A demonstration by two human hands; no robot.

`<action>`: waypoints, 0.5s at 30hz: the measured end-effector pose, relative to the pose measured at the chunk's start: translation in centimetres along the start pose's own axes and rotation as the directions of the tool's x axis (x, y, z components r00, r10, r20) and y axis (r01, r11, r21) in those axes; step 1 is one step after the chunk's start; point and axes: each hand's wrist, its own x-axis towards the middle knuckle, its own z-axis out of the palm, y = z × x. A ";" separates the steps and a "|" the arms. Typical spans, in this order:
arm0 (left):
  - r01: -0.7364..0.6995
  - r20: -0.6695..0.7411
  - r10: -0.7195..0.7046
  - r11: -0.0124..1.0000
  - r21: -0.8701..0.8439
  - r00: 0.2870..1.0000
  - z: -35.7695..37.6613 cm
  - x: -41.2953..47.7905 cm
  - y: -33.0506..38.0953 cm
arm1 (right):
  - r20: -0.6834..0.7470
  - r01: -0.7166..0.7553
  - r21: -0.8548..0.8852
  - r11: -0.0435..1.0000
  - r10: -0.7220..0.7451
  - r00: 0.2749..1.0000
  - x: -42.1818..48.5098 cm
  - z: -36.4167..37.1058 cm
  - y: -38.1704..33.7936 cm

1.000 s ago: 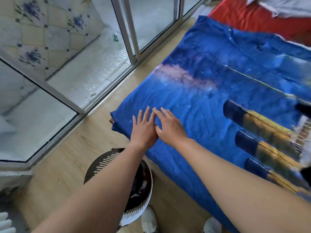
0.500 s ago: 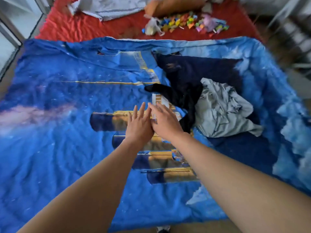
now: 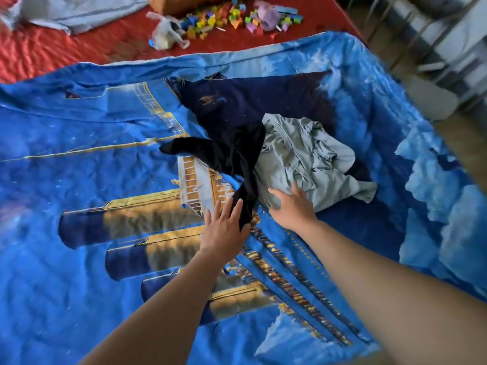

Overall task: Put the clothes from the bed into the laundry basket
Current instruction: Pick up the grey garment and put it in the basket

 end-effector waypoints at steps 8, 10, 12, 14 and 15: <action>-0.038 -0.026 0.039 0.999 0.033 0.999 2.9 1.0 -2.4 | 0.123 -0.128 -0.011 0.992 0.129 0.984 6.8 1.4 3.3; -0.059 -0.030 0.059 0.998 0.004 0.998 3.6 1.3 -1.9 | 0.038 -0.110 -0.018 0.994 0.110 0.993 7.2 1.3 3.2; -0.067 -0.029 0.065 0.995 -0.079 0.997 4.0 1.5 -0.8 | -0.173 -0.102 0.028 0.994 0.106 0.979 7.1 0.6 3.0; -0.073 -0.036 0.068 0.985 -0.157 0.997 3.9 1.9 0.6 | -0.340 -0.097 0.204 0.974 0.164 0.926 6.7 -0.9 2.4; -0.079 -0.046 0.072 0.981 -0.179 0.996 3.7 2.2 1.2 | -0.380 -0.087 0.285 0.954 0.196 0.904 6.5 -2.0 2.0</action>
